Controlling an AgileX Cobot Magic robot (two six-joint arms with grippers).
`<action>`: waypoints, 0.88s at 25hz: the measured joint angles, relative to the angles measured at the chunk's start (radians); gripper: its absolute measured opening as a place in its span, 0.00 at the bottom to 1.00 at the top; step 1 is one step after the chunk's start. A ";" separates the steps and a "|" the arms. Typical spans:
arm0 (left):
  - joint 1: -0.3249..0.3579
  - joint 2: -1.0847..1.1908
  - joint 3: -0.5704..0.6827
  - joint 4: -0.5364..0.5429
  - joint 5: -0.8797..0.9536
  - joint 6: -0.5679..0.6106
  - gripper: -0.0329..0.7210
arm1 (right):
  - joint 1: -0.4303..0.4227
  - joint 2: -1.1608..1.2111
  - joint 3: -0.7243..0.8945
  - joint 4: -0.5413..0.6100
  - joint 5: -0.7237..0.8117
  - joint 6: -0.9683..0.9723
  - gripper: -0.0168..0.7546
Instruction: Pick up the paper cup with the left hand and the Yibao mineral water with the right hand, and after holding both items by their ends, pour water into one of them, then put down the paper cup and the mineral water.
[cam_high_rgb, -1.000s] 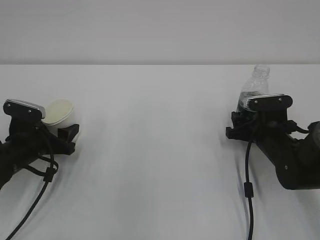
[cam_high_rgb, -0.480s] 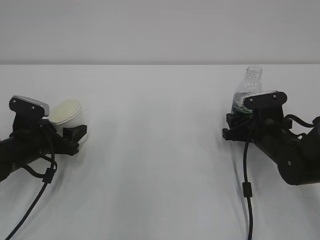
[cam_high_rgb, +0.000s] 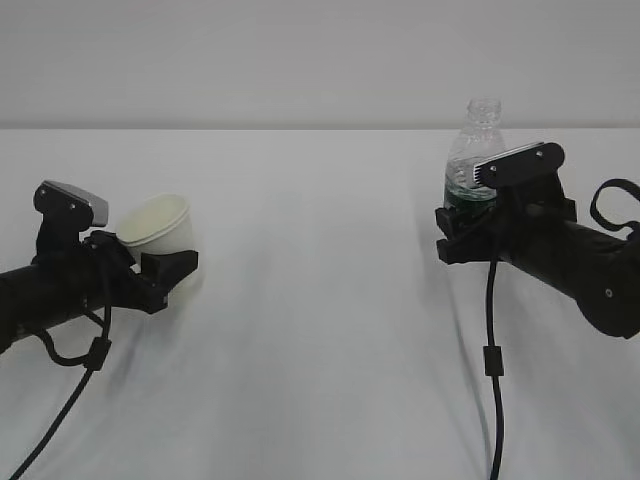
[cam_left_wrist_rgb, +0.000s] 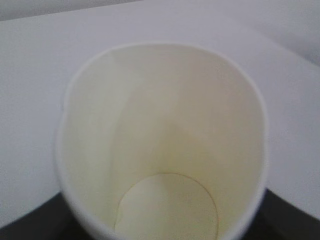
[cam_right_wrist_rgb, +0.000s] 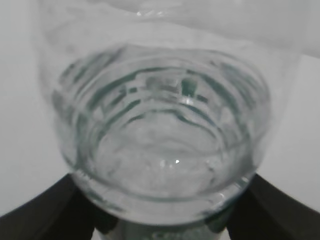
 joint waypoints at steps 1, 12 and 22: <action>0.000 -0.009 0.000 0.023 0.000 -0.013 0.65 | 0.000 -0.009 0.000 -0.014 0.012 -0.001 0.69; 0.000 -0.089 0.000 0.329 -0.019 -0.225 0.65 | 0.000 -0.136 0.002 -0.213 0.207 0.005 0.69; -0.115 -0.093 -0.078 0.498 -0.022 -0.323 0.64 | 0.000 -0.196 0.002 -0.359 0.297 0.024 0.69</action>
